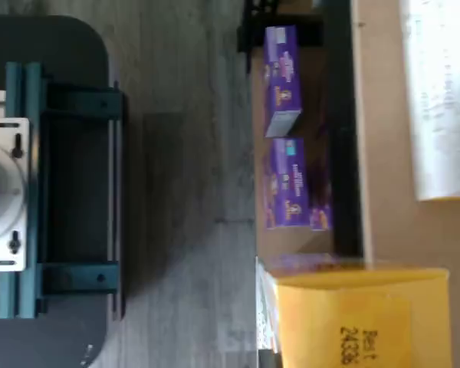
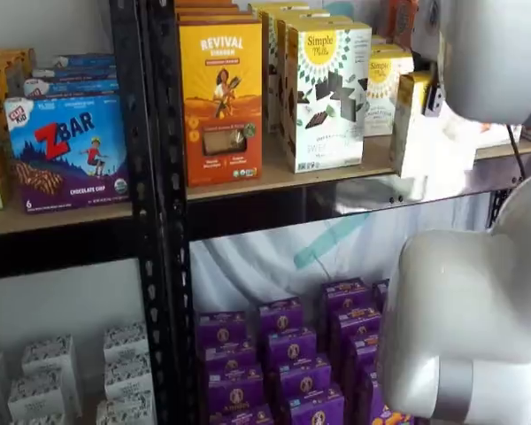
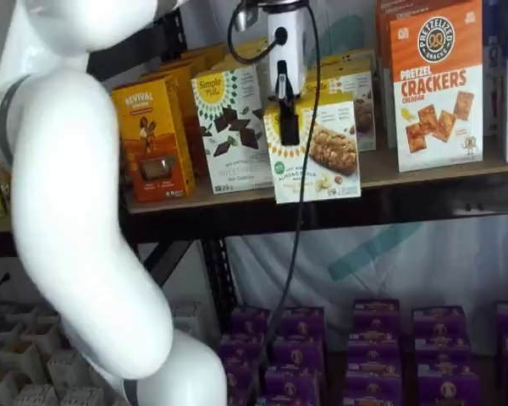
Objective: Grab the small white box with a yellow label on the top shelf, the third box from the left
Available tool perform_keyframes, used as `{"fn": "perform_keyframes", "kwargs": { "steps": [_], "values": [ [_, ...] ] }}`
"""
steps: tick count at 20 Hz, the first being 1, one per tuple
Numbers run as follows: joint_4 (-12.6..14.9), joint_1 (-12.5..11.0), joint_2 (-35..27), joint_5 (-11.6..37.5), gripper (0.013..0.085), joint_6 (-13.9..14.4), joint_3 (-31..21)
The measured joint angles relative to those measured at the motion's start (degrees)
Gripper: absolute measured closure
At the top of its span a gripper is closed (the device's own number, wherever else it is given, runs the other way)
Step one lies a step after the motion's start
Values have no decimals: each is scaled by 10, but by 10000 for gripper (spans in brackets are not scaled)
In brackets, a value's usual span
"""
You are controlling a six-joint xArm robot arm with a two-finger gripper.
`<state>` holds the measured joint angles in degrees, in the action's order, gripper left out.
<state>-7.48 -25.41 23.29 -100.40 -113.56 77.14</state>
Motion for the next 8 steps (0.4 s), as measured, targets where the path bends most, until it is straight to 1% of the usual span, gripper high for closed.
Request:
{"fn": "perform_keyframes", "kwargs": {
  "steps": [5, 8],
  "values": [
    [12, -3, 42, -10, 650, -5, -39],
    [14, -4, 53, -13, 650, -7, -50]
  ]
}}
